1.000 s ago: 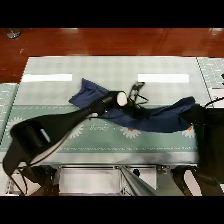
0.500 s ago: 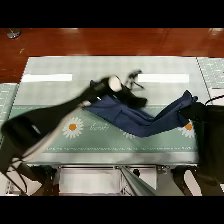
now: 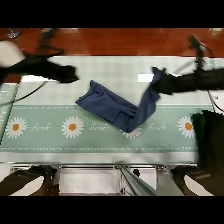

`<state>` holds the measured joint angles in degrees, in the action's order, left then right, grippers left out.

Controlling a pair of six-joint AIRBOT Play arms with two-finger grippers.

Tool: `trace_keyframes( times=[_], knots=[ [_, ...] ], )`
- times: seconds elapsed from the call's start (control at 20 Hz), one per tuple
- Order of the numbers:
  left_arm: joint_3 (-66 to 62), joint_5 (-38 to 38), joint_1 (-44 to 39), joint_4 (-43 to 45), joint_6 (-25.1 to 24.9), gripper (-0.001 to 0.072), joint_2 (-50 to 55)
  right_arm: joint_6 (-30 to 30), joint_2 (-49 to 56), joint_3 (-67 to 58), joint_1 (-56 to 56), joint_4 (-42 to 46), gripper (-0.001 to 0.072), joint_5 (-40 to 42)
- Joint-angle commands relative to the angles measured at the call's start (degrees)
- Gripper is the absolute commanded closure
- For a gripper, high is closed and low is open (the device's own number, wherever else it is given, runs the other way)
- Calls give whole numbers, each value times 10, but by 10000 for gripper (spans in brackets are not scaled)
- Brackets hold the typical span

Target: Fold the shirts.

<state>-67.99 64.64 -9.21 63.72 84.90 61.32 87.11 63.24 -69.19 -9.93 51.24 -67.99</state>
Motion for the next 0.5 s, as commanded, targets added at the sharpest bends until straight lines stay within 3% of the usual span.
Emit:
trace_keyframes(
  times=[0.0,0.25,0.45],
  knots=[
    [183,-38,83,18,21,674,-212,21,167,-150,-101,1,686,46],
    [345,-36,89,16,87,674,-387,51,380,-358,-175,-2,687,47],
    [393,-43,89,1,95,674,-406,63,487,-467,-206,-19,686,49]
  ],
)
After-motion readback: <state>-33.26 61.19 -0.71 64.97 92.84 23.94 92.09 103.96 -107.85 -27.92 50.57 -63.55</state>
